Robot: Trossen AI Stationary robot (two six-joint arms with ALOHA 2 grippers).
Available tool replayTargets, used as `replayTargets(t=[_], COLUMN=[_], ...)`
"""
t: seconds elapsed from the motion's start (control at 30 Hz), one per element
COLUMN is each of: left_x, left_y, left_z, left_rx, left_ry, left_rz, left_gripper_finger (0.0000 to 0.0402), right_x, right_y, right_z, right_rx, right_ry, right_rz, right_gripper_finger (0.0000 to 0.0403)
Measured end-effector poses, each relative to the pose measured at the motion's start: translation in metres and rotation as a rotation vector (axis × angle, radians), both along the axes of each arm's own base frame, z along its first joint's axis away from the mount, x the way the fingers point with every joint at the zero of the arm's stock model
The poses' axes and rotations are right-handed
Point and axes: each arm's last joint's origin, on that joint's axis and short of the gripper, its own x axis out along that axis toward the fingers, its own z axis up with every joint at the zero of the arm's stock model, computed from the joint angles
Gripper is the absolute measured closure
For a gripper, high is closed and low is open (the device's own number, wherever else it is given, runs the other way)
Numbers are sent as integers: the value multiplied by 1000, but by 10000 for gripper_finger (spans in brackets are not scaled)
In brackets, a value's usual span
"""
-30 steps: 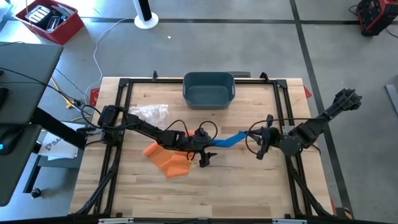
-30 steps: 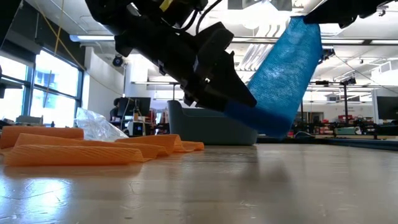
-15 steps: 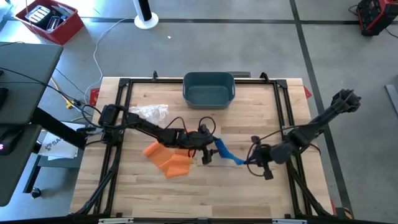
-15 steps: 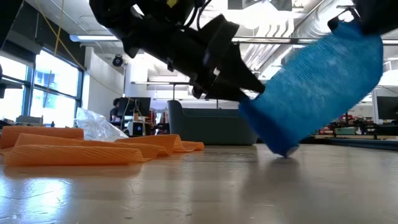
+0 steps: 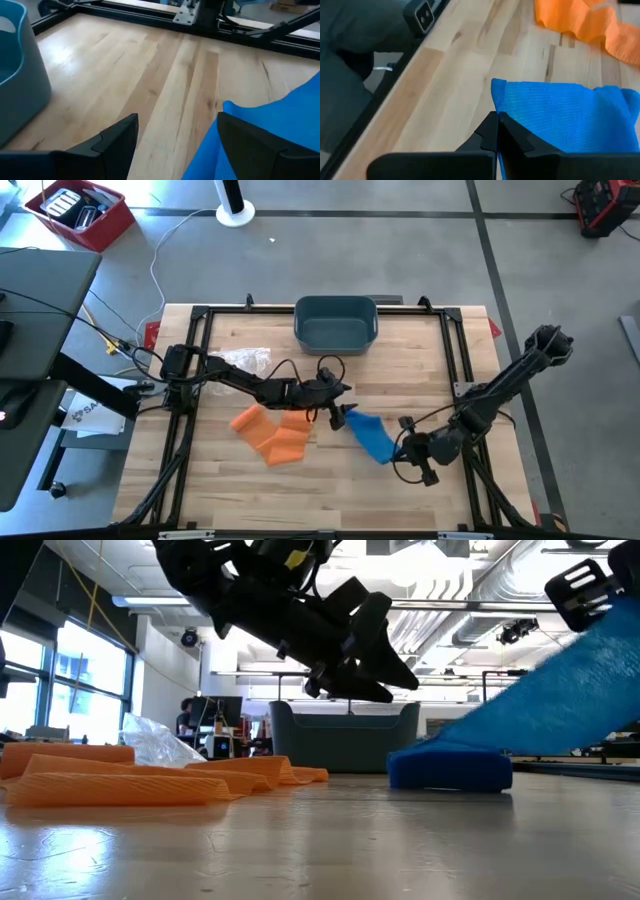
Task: Roll bandage
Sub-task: Roll the blue bandage
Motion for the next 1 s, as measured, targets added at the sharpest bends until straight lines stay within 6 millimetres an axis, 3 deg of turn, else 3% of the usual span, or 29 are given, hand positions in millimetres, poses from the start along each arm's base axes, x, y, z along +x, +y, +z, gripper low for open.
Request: replayTargets(t=[0.3, 0.63, 0.83, 1.0], left_x=[-6, -8, -10, -11], left_y=[-8, -22, -38, -44], left_z=[-9, -9, -8, -8], left_rx=[21, -43, -45, -65], left_ry=[93, 70, 52, 45], left_rz=[87, 127, 91, 88], left_gripper_finger=[138, 138, 138, 138], right_x=[2, -4, -23, -28], right_y=[5, 10, -5, -5], right_z=[5, -1, -12, -7], right_rx=[68, 197, 163, 120], right_ry=[-25, 148, 378, 307], right_rz=[76, 196, -80, -97], right_gripper_finger=[403, 403, 403, 403])
